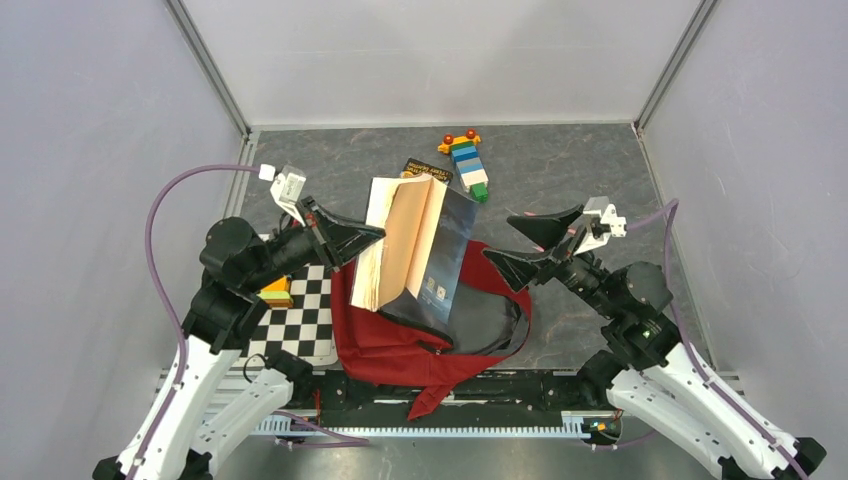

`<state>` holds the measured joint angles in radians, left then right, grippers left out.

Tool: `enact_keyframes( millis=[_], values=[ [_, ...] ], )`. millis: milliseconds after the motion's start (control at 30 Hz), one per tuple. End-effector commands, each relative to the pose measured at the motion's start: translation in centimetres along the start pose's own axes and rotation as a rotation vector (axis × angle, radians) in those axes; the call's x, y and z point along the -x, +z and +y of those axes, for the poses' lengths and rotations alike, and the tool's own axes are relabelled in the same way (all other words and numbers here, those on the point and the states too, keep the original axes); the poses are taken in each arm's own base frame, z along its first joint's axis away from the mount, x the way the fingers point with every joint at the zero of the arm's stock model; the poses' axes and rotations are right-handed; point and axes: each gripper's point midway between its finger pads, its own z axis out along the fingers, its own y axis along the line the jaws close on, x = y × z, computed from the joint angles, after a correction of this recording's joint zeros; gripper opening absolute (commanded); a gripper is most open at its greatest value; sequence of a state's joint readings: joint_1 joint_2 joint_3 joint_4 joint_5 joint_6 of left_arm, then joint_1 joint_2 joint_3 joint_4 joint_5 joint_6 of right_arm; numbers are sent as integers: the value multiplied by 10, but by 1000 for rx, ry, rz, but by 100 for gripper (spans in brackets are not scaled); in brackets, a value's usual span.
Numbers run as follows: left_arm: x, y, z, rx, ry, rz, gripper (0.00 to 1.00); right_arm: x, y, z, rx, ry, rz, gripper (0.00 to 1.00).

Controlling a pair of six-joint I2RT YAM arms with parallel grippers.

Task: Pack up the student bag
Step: Pick up the book from the center of the board.

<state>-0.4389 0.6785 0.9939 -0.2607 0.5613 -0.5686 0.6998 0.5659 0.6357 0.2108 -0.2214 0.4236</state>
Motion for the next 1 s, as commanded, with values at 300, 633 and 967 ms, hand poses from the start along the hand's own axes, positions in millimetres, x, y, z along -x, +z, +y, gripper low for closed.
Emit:
enact_keyframes(
  millis=[300, 633, 967],
  values=[
    [47, -30, -85, -273, 76, -108, 2, -24, 32, 37, 284, 80, 74, 98],
    [51, -36, -111, -413, 86, -93, 2, 3, 56, 79, 557, 80, 43, 98],
    [63, -41, -130, -489, 106, -103, 2, 11, 71, 91, 648, 91, 30, 98]
  ],
)
